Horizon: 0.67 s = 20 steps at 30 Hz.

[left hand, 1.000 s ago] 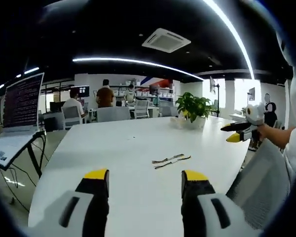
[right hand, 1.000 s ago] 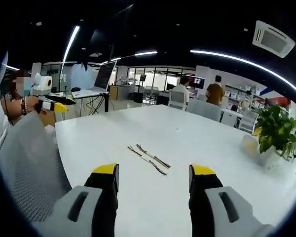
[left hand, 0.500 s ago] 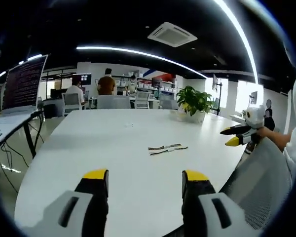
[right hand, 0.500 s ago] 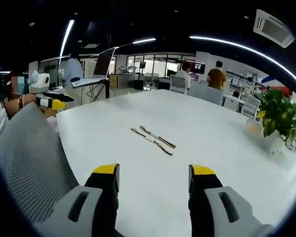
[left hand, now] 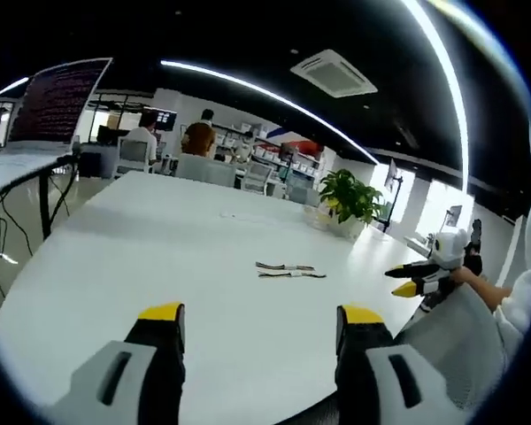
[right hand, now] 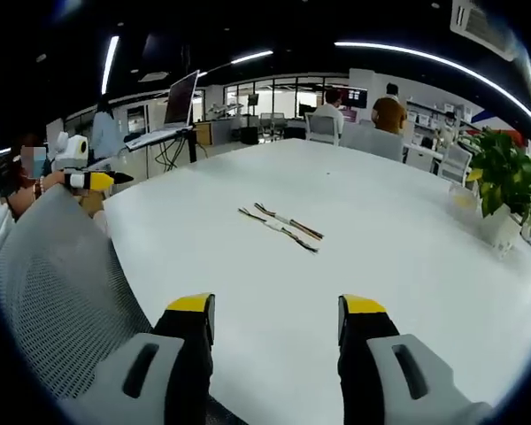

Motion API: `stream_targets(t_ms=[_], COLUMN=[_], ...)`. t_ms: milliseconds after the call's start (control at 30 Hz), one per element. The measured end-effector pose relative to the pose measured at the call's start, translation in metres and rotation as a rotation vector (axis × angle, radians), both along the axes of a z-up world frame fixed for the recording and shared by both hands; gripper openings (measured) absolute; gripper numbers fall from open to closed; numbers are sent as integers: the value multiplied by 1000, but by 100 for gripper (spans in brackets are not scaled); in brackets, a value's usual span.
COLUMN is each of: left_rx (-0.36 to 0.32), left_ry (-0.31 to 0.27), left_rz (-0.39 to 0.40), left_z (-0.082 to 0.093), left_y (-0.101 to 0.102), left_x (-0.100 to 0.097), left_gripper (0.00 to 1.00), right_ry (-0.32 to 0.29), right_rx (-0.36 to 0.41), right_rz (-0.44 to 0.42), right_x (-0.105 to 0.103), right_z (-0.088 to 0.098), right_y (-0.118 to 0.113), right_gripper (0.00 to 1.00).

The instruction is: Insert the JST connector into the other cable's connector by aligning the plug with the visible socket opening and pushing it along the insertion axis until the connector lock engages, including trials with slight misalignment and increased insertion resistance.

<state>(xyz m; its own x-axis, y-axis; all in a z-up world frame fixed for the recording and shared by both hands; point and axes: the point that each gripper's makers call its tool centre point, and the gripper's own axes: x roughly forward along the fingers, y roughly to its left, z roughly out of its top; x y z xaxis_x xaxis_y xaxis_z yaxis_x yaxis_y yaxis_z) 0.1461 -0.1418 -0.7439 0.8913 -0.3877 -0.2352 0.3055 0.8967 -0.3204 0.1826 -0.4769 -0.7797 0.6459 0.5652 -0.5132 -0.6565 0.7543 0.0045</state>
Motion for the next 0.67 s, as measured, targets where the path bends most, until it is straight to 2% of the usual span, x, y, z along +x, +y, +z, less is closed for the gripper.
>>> stream_targets(t_ms=[267,367,667], left_rx=[-1,19,6], left_ry=[16,17,27], left_rz=[-2,0,-5], left_z=[-3,-4,-6], left_y=[-1,0,-3], left_x=[-1,-1,-2], left_gripper=[74,75,82], right_ry=[21,28,52], right_rx=[12,11,32], right_rz=[-7,-7,-12], right_x=[-2,-3,-5], right_z=[-2,-4,-6], right_y=[0,0,2], right_gripper=[56,56,60])
